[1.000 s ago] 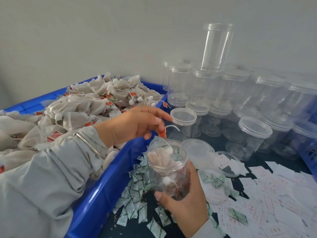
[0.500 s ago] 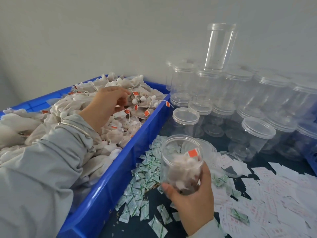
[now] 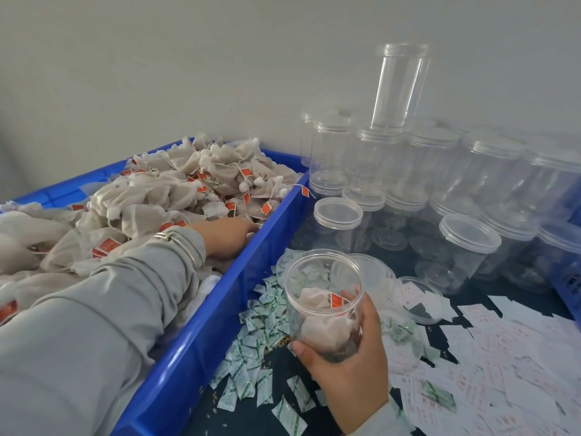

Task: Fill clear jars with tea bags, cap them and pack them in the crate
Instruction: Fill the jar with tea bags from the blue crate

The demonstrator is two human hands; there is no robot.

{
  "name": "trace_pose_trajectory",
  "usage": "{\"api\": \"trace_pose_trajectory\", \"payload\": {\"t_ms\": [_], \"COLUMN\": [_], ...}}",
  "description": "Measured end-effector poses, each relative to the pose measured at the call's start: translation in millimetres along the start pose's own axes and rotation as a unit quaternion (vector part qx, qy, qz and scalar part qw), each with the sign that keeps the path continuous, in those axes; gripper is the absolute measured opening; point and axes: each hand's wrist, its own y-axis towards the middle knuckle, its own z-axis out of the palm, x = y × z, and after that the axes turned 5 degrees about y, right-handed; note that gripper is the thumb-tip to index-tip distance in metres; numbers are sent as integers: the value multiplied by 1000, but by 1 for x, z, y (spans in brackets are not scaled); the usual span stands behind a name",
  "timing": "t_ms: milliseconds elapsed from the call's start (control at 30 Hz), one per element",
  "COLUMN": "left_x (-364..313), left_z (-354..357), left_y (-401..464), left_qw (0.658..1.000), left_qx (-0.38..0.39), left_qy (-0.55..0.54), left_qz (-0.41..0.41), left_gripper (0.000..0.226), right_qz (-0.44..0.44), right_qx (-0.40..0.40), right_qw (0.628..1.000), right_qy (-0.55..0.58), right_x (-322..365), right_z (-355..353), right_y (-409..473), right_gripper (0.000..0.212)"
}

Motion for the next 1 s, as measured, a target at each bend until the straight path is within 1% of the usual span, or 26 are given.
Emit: {"api": "trace_pose_trajectory", "payload": {"t_ms": [167,233,333,400,467,500,567,600,633,700,767,833,933,1000], "left_x": [3,5,9,13,14,14,11,9,5,-3,-12,-19,-29,-33], "left_z": [3,4,1,-4,-13,-18,-26,-30,-33,-38,-40,-41,-41,-39], "left_y": [3,3,0,-3,-7,-8,-11,-15,-18,-27,-35,-42,-50,-53], "left_qw": [999,998,994,987,974,965,933,906,875,825,790,759,717,694], "left_qx": [-34,-56,-84,-111,-149,-175,-221,-228,-218,-158,-90,-46,23,63], "left_qy": [-2,-10,-68,-117,-168,-193,-282,-355,-432,-542,-598,-631,-664,-680], "left_qz": [-19,-19,-10,-11,-24,-31,-41,-39,-27,32,103,156,211,230], "left_gripper": [32,33,43,44,37,30,16,19,27,41,48,45,32,32], "right_qz": [12,15,18,17,18,18,19,19,17,12,9,11,13,20], "right_qx": [2,-1,1,1,1,0,-3,-5,-5,-5,-7,-6,-5,-9], "right_qw": [1000,1000,1000,1000,1000,1000,1000,1000,1000,1000,1000,1000,999,999], "right_qy": [-17,-16,-11,-9,-9,-10,-15,-14,-13,-18,-23,-24,-30,-28], "right_x": [-1,-2,-2,-1,-1,-2,-3,-3,-4,-6,-7,-8,-10,-9], "right_z": [-1,-2,-3,-4,-4,-4,-3,-3,-3,-2,-2,-3,-4,-3], "right_y": [0,0,1,2,3,2,2,2,2,2,2,3,3,2], "right_gripper": [109,108,108,107,106,105,104,103,103,101,101,100,102,104]}}
